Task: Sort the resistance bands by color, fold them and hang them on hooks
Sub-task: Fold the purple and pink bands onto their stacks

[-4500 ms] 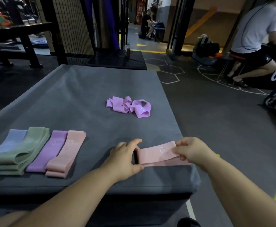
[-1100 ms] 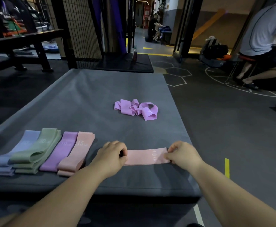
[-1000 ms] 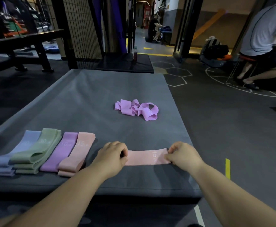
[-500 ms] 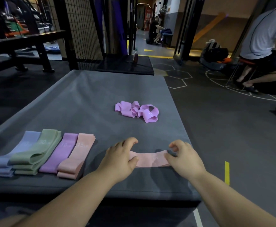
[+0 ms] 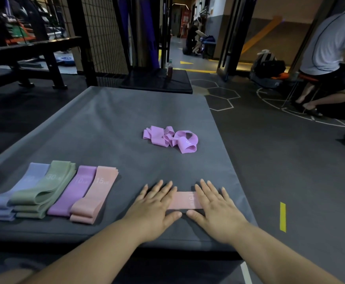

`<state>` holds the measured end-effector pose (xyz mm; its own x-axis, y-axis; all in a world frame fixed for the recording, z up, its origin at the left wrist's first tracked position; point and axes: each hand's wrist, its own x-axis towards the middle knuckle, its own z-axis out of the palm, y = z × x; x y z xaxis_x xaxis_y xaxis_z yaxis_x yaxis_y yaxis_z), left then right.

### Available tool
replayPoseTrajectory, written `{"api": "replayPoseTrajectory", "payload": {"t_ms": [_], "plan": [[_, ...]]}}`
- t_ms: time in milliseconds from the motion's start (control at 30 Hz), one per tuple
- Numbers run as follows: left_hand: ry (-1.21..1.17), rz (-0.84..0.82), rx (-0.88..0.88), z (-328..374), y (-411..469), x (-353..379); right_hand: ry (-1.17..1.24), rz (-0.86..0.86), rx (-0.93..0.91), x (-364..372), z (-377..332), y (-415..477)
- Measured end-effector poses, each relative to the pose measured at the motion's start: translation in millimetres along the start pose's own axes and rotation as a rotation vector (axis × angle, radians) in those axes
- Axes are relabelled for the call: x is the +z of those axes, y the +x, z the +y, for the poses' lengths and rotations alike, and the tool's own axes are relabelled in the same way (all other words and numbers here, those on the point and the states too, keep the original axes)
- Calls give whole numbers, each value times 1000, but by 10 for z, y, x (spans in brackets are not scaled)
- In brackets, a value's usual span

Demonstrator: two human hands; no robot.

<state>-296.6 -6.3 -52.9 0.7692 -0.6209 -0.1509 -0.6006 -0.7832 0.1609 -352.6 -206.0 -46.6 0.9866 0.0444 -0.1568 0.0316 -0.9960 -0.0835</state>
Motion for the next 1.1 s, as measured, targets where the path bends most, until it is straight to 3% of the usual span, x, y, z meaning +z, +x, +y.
{"api": "replayPoseTrajectory", "payload": {"t_ms": [867,1100], "plan": [[34,-104,-37,-4,-3,-10,78,-16,28,39,24,12],[-210,-25,-11,-34,24,-80,181,-1,39,-30,64,-9]]}}
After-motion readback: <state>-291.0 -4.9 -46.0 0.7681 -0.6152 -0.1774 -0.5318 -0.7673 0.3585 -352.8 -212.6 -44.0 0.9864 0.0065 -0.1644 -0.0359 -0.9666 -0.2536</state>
